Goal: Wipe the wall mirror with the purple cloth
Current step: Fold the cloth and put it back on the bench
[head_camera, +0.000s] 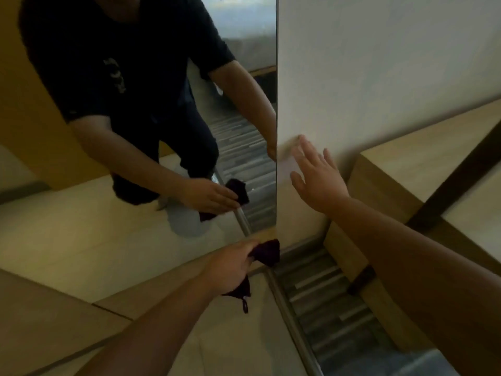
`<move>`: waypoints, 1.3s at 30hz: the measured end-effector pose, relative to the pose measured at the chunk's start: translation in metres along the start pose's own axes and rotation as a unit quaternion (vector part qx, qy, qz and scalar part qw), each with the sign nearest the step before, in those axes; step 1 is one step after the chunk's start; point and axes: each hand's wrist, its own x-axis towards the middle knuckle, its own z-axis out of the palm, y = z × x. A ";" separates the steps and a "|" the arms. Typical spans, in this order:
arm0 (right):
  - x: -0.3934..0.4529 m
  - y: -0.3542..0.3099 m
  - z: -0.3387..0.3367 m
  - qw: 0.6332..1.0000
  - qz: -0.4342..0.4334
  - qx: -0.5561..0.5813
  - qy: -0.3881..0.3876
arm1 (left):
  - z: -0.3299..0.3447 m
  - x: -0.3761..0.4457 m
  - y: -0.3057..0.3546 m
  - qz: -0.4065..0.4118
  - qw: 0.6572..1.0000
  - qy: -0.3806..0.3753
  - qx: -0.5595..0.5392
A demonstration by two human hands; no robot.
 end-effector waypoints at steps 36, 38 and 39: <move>-0.245 -0.189 -0.575 0.908 0.237 0.137 -0.318 | -0.361 -0.242 0.400 0.227 0.937 -0.263 0.040; -0.246 -0.185 -0.584 0.900 0.246 0.119 -0.340 | -0.355 -0.234 0.419 0.249 0.931 -0.260 0.057; -0.248 -0.182 -0.586 0.897 0.244 0.108 -0.353 | -0.351 -0.229 0.428 0.258 0.928 -0.260 0.064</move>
